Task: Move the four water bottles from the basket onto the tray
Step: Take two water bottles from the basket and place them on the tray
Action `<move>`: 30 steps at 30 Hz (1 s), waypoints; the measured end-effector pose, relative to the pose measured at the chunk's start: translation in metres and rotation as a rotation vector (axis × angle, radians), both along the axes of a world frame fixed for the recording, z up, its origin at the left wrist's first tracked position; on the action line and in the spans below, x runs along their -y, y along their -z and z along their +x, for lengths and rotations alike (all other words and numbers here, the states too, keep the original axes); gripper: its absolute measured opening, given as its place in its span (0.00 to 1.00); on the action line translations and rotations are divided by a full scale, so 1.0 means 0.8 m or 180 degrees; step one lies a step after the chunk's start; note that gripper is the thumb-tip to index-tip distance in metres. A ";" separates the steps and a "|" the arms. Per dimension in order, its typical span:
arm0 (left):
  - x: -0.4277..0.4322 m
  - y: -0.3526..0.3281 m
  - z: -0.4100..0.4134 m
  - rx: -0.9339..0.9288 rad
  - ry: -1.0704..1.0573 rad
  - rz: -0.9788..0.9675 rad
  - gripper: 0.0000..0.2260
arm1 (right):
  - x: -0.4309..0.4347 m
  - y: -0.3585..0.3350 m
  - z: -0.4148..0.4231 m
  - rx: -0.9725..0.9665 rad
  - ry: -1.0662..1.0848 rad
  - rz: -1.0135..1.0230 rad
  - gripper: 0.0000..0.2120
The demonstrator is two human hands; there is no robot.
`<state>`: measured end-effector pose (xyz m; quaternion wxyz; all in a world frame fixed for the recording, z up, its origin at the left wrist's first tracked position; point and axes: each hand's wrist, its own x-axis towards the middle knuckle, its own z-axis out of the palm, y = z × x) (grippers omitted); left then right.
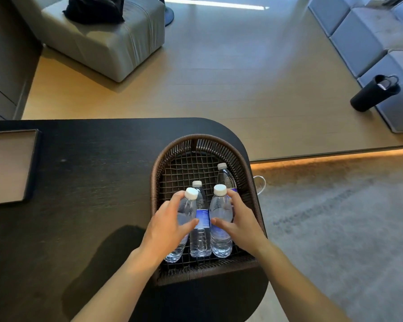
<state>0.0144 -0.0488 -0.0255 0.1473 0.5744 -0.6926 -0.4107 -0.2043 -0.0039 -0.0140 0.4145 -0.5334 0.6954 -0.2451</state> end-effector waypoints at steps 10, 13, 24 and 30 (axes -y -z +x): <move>-0.034 -0.036 0.017 -0.0343 -0.0132 -0.0355 0.35 | -0.045 -0.030 0.026 -0.0342 0.0342 -0.0657 0.37; -0.043 -0.057 0.026 -0.0508 -0.0135 -0.0581 0.34 | -0.059 -0.050 0.039 -0.0442 0.0506 -0.0869 0.39; -0.116 -0.151 0.114 -0.0741 -0.0114 -0.1247 0.32 | -0.142 -0.135 0.139 -0.0425 0.0774 -0.1789 0.37; -0.147 -0.174 0.209 -0.0498 -0.0442 -0.1318 0.34 | -0.162 -0.152 0.227 0.0054 0.0520 -0.1986 0.34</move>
